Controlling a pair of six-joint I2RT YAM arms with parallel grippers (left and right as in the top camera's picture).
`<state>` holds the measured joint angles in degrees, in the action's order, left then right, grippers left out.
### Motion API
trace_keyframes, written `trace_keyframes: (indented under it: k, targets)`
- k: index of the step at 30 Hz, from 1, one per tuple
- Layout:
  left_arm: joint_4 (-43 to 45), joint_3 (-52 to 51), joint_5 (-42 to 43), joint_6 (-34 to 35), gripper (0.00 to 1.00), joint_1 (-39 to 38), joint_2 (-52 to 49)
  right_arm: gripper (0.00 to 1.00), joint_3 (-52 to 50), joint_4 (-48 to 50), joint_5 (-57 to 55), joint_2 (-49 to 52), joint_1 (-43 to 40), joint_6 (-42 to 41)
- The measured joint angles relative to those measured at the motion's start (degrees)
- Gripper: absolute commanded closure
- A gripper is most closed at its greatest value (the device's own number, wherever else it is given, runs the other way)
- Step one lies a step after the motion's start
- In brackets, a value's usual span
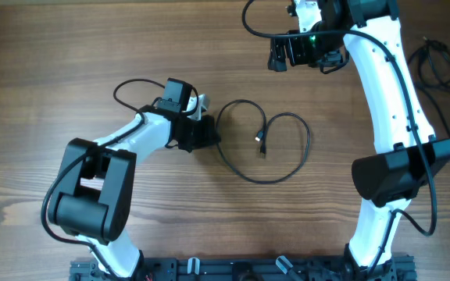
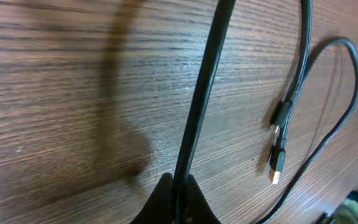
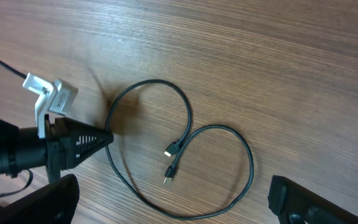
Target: Untangle cables
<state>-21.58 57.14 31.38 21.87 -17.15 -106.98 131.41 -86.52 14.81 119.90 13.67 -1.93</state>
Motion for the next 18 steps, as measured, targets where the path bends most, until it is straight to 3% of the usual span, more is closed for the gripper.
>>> trace_keyframes:
  k: [4, 9, 12, 16, 18]
  targets:
    - [-0.5, 0.3, 3.6, 5.8, 0.96, 5.5, 3.9, 0.00, 0.0, 1.6, 8.1, 0.0, 0.1, 6.3]
    - [0.3, 3.2, 7.0, 15.9, 0.96, 14.3, 18.4, 0.00, 0.0, 2.3, 13.7, 0.0, 3.2, 13.2]
    - [0.4, 3.4, 9.3, 20.9, 0.96, 15.8, 24.6, 0.01, 0.0, 4.8, 14.8, 0.0, 7.7, 15.8]
    - [0.3, 3.4, 11.5, 28.8, 0.96, 16.8, 25.9, 0.01, 0.0, 5.2, 15.2, 0.1, 12.4, 19.5]
    - [0.3, 3.4, 12.8, 33.4, 0.95, 17.5, 25.9, 0.08, 0.0, 5.3, 15.2, 0.2, 14.1, 21.7]
